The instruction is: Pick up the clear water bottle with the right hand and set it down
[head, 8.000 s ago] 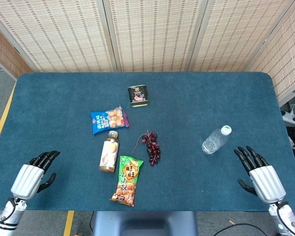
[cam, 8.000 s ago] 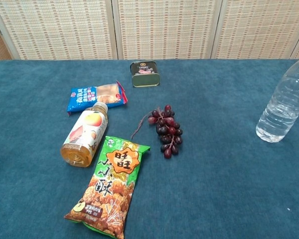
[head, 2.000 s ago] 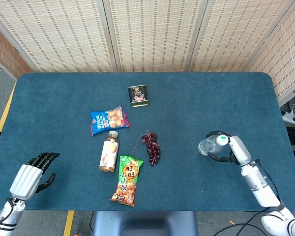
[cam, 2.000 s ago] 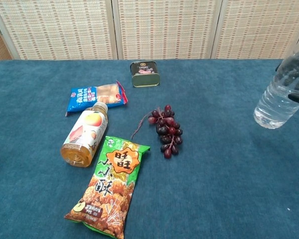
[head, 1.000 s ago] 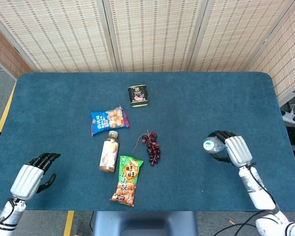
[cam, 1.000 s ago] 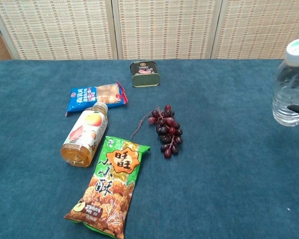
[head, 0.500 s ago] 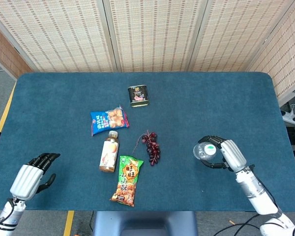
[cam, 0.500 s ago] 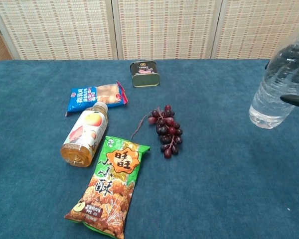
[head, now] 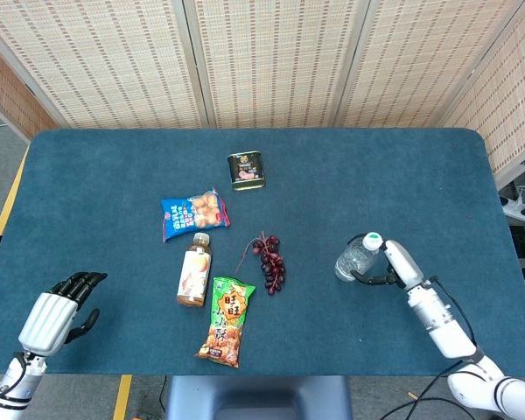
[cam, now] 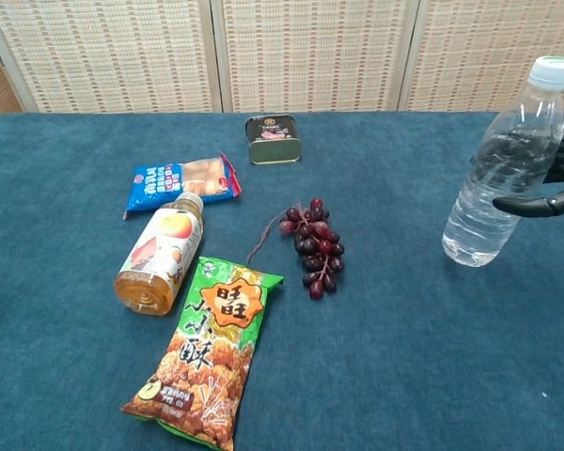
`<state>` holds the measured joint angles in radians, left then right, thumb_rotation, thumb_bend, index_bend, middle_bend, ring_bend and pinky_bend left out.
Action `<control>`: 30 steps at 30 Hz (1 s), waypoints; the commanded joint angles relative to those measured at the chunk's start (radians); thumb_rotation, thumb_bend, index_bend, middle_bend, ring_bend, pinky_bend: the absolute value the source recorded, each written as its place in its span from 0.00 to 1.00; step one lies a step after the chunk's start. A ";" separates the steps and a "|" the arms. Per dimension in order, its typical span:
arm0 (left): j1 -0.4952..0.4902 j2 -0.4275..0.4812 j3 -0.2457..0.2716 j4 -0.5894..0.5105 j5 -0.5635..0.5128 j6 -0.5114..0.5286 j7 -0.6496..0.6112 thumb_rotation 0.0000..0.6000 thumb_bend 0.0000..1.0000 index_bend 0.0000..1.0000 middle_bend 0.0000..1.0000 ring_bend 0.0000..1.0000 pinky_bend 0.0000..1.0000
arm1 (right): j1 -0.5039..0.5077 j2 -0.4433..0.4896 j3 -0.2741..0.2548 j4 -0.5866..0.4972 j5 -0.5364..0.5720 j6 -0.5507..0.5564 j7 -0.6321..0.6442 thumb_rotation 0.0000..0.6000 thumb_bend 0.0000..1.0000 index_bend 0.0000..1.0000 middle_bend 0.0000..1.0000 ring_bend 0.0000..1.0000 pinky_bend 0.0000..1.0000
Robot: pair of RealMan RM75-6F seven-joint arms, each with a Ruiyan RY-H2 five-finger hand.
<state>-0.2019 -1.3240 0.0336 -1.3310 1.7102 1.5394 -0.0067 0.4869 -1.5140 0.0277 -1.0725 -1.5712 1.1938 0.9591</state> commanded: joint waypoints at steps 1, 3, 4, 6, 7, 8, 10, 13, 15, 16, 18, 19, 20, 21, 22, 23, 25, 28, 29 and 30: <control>0.000 0.001 0.000 0.000 0.002 0.002 0.000 1.00 0.38 0.17 0.22 0.20 0.43 | 0.004 -0.020 0.001 0.030 0.000 0.001 -0.015 1.00 0.55 0.81 0.71 0.53 0.46; 0.001 0.000 0.000 0.000 0.003 0.004 0.001 1.00 0.38 0.17 0.22 0.21 0.43 | 0.008 -0.019 -0.012 0.044 -0.015 -0.004 -0.026 1.00 0.55 0.78 0.71 0.49 0.46; 0.001 0.000 0.000 0.000 0.003 0.004 0.001 1.00 0.38 0.17 0.22 0.21 0.43 | 0.015 -0.012 -0.029 0.054 -0.038 -0.009 -0.027 1.00 0.55 0.73 0.67 0.44 0.43; 0.000 0.000 0.001 0.000 0.003 0.002 0.002 1.00 0.38 0.17 0.22 0.21 0.43 | 0.023 -0.002 -0.050 0.064 -0.062 -0.018 -0.013 1.00 0.47 0.55 0.50 0.28 0.33; 0.000 0.000 0.001 0.000 0.002 0.000 0.003 1.00 0.38 0.17 0.22 0.21 0.43 | 0.027 0.003 -0.059 0.068 -0.071 -0.021 -0.001 1.00 0.45 0.49 0.45 0.24 0.30; -0.001 0.000 0.001 0.000 0.002 0.000 0.004 1.00 0.38 0.17 0.22 0.21 0.43 | 0.029 0.004 -0.062 0.072 -0.074 -0.022 0.006 1.00 0.42 0.42 0.39 0.18 0.26; -0.001 0.000 0.001 -0.001 0.003 -0.001 0.005 1.00 0.38 0.17 0.22 0.21 0.43 | 0.029 0.001 -0.066 0.087 -0.077 -0.017 0.009 1.00 0.41 0.35 0.32 0.11 0.22; 0.000 0.001 0.002 -0.001 0.004 0.001 0.005 1.00 0.38 0.17 0.22 0.21 0.43 | 0.026 -0.005 -0.069 0.109 -0.079 -0.008 0.007 1.00 0.40 0.29 0.25 0.05 0.17; 0.000 0.001 0.001 -0.001 0.003 0.001 0.006 1.00 0.38 0.17 0.22 0.21 0.43 | 0.025 -0.005 -0.073 0.117 -0.080 -0.006 0.007 1.00 0.39 0.23 0.21 0.02 0.14; 0.000 0.000 0.001 -0.001 0.002 0.000 0.006 1.00 0.38 0.17 0.22 0.21 0.43 | 0.024 -0.002 -0.077 0.118 -0.082 -0.006 0.008 1.00 0.39 0.20 0.20 0.01 0.13; 0.000 0.000 0.001 -0.001 0.002 0.000 0.006 1.00 0.38 0.17 0.22 0.21 0.43 | 0.024 0.005 -0.081 0.117 -0.083 -0.005 -0.001 1.00 0.37 0.11 0.15 0.00 0.10; 0.000 0.000 0.001 -0.001 0.002 0.001 0.006 1.00 0.38 0.17 0.22 0.21 0.43 | 0.022 0.008 -0.081 0.117 -0.084 -0.001 -0.009 1.00 0.35 0.08 0.13 0.00 0.09; 0.000 0.001 0.001 -0.002 0.003 0.001 0.007 1.00 0.38 0.17 0.22 0.21 0.43 | 0.020 0.010 -0.080 0.118 -0.083 0.004 -0.018 1.00 0.34 0.05 0.11 0.00 0.09; 0.000 0.001 0.001 -0.002 0.003 0.002 0.007 1.00 0.38 0.17 0.22 0.21 0.43 | 0.017 0.011 -0.080 0.118 -0.081 0.008 -0.028 1.00 0.32 0.02 0.09 0.00 0.08; 0.000 0.001 0.001 -0.002 0.004 0.002 0.007 1.00 0.38 0.17 0.22 0.21 0.43 | 0.014 0.015 -0.080 0.118 -0.079 0.011 -0.037 1.00 0.31 0.01 0.08 0.00 0.08; 0.000 0.001 0.001 -0.002 0.004 0.003 0.006 1.00 0.38 0.17 0.22 0.21 0.43 | 0.012 0.019 -0.082 0.117 -0.079 0.011 -0.042 1.00 0.30 0.00 0.07 0.00 0.08; 0.001 0.001 0.002 -0.002 0.005 0.004 0.006 1.00 0.38 0.17 0.22 0.21 0.43 | 0.009 0.029 -0.084 0.112 -0.075 0.010 -0.049 1.00 0.26 0.00 0.04 0.00 0.08; 0.000 0.001 0.001 -0.002 0.004 0.003 0.006 1.00 0.38 0.17 0.22 0.21 0.43 | 0.000 0.052 -0.082 0.101 -0.066 0.016 -0.082 1.00 0.23 0.00 0.01 0.00 0.07; 0.000 0.001 0.001 -0.002 0.004 0.003 0.006 1.00 0.38 0.17 0.22 0.21 0.43 | -0.006 0.059 -0.079 0.096 -0.061 0.022 -0.100 1.00 0.22 0.00 0.00 0.00 0.07; 0.001 0.001 0.001 -0.002 0.004 0.003 0.006 1.00 0.38 0.17 0.22 0.21 0.43 | -0.012 0.068 -0.075 0.090 -0.055 0.030 -0.125 1.00 0.21 0.00 0.00 0.00 0.07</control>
<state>-0.2013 -1.3231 0.0345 -1.3333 1.7139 1.5423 -0.0004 0.4859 -1.4625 -0.0524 -0.9718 -1.6362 1.2121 0.8687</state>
